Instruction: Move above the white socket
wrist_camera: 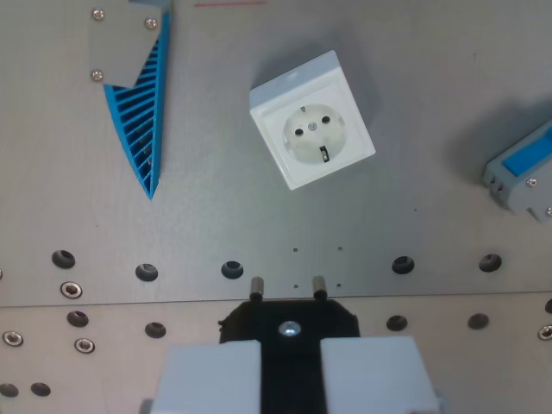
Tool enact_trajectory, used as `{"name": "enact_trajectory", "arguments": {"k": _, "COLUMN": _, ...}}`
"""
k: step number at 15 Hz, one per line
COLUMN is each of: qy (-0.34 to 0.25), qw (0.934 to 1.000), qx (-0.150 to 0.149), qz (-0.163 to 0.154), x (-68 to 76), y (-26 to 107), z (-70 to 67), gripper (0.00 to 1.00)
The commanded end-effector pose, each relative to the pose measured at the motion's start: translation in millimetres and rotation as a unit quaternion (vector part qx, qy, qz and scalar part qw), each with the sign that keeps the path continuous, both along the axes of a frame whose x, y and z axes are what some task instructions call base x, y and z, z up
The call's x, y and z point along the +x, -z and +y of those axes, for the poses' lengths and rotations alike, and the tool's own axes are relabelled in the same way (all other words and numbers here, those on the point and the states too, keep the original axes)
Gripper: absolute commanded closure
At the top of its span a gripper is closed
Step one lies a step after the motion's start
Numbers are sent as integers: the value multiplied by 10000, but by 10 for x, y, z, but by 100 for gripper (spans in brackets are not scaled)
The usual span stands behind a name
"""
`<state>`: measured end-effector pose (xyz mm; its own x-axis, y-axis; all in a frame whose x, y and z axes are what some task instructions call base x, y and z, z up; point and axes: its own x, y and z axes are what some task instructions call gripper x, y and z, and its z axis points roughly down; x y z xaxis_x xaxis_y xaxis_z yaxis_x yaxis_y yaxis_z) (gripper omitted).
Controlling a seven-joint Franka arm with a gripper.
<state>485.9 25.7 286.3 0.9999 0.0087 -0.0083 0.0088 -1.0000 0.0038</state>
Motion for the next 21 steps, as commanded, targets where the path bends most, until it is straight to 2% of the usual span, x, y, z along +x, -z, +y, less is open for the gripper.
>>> {"name": "enact_trajectory", "arguments": {"k": 1, "qy": 7, "qw": 10000, "qx": 1, "qz": -3, "x": -1, "y": 0, "z": 0, "gripper": 100}}
{"name": "enact_trajectory", "arguments": {"k": 11, "qy": -117, "qw": 9999, "qx": 5, "qz": -6, "x": -3, "y": 33, "z": -5, "gripper": 100}}
{"name": "enact_trajectory", "arguments": {"k": 21, "qy": -483, "qw": 9986, "qx": 38, "qz": -204, "x": -14, "y": 211, "z": -35, "gripper": 100}}
